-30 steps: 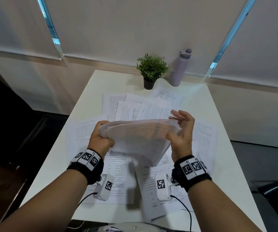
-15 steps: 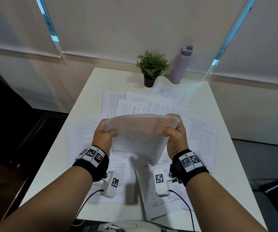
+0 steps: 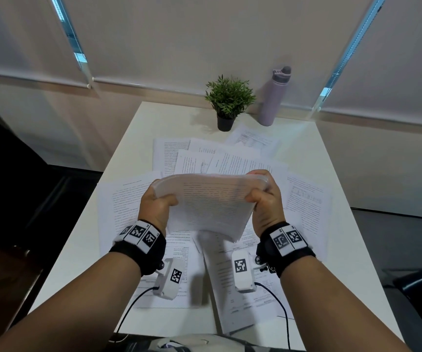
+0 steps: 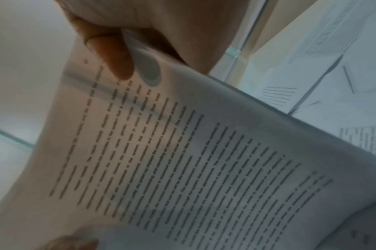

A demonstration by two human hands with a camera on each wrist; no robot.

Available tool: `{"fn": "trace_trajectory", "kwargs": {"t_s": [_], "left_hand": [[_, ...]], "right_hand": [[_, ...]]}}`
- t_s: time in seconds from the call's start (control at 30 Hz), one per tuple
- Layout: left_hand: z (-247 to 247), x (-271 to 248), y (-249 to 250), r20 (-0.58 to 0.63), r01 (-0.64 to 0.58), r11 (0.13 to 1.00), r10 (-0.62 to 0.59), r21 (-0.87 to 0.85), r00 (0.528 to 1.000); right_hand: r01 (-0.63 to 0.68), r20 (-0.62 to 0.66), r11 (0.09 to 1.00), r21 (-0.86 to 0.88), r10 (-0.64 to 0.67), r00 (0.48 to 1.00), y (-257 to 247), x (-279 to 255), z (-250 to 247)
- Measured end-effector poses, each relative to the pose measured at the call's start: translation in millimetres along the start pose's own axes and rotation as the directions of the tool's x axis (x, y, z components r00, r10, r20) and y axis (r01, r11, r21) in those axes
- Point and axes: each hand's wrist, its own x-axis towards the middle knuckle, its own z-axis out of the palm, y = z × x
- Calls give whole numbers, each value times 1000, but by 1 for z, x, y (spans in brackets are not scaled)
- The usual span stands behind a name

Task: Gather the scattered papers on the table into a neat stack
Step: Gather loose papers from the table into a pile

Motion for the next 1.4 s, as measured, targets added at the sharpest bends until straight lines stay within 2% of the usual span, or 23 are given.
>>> {"fn": "trace_trajectory", "kwargs": {"t_s": [0.07, 0.13, 0.23, 0.3, 0.37, 0.43, 0.5, 0.57, 0.7, 0.87, 0.93, 1.0, 1.1, 1.17, 1.3, 1.4], "left_hand": [[-1, 0, 0, 18, 19, 1000, -19, -2, 1000], [-2, 0, -1, 33, 24, 1000, -24, 0, 999], [-2, 2, -2, 58, 19, 1000, -19, 5, 998], [-3, 3, -3, 76, 20, 1000, -21, 15, 997], [-3, 3, -4, 93, 22, 1000, -23, 13, 995], [-3, 2, -5, 104, 24, 1000, -25, 13, 994], [-3, 3, -6, 111, 22, 1000, -23, 8, 993], [-4, 5, -7, 119, 17, 1000, -19, 22, 993], [-4, 9, -12, 126, 36, 999, -40, 31, 991], [1, 10, -11, 101, 49, 999, -50, 12, 994], [2, 9, -10, 73, -7, 999, 4, 46, 997], [1, 7, -7, 63, -136, 987, 131, 80, 989], [3, -3, 6, 80, -333, 941, 328, 57, 941], [8, -9, 14, 23, -407, 912, 406, 49, 914], [18, -13, 25, -52, -425, 903, 428, 61, 902], [20, -9, 27, -93, -405, 908, 415, 107, 905]], "right_hand": [[54, -1, 998, -30, -54, 999, 4, -2, -4], [168, 17, 971, -169, -168, 986, 8, -3, -7], [353, 99, 804, -479, -350, 932, 12, -1, -7], [406, 122, 742, -533, -407, 905, 10, 0, -6], [435, 126, 733, -523, -438, 890, 10, 2, -6], [403, 107, 805, -436, -398, 911, 11, 1, -6], [291, 38, 922, -256, -291, 956, 9, -1, -3], [182, -27, 977, -109, -186, 982, 8, -2, -1], [24, -15, 999, -43, -25, 1000, 13, 2, 2], [-24, -18, 996, -87, 23, 1000, 17, 6, 7], [-1, -14, 991, -134, -1, 1000, 19, 6, 6], [57, 4, 982, -182, -58, 998, 20, 4, 4], [115, 24, 971, -209, -112, 993, 20, 4, 2], [140, 27, 964, -228, -138, 990, 20, 5, 2], [281, 64, 901, -330, -275, 959, 19, 7, 1], [383, 105, 809, -445, -378, 920, 16, 11, 0]]}}
